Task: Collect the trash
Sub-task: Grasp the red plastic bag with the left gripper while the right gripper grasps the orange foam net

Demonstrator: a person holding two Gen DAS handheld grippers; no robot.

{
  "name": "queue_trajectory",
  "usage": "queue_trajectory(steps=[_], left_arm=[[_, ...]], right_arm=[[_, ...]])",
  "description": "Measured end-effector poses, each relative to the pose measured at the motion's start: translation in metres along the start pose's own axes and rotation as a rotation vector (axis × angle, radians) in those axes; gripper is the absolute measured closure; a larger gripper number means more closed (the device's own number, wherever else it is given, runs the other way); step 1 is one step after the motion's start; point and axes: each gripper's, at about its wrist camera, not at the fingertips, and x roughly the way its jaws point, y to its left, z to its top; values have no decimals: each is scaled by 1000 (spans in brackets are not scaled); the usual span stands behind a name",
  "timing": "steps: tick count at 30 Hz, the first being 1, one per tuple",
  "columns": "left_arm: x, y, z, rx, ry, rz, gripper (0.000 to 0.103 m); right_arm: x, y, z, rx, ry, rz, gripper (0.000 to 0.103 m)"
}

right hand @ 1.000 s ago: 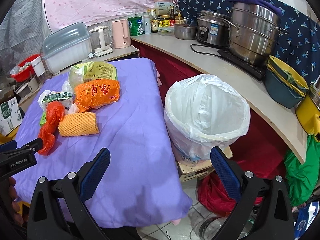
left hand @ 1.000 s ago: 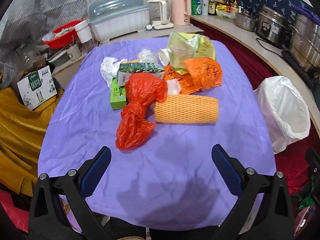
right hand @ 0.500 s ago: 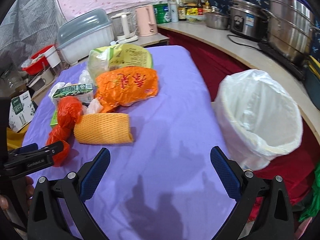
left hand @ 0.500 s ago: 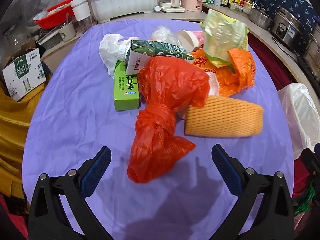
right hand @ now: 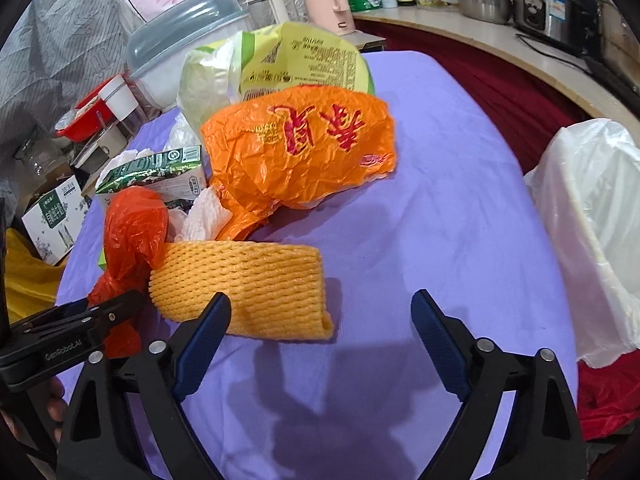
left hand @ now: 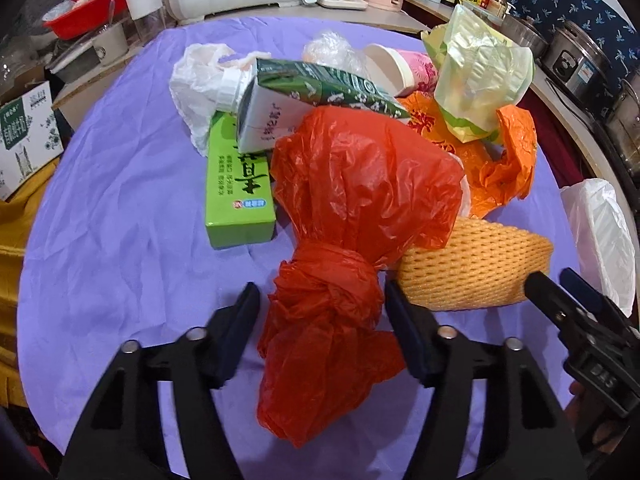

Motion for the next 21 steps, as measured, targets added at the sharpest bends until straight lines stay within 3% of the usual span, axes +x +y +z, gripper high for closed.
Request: queue_trajectory(steps=[2,15,21], left_arm=[[2,2,-1,1,9,-6,56],[-18,8,-14,-9,-3,-22,62],[-36,6,-19,-3,-28,-14,62]], right_arm=[[7,2,1,-9,5,13,24],[3,18,-4,-51,13,41,89],[-20,18,-8,-57,-22,36,95]])
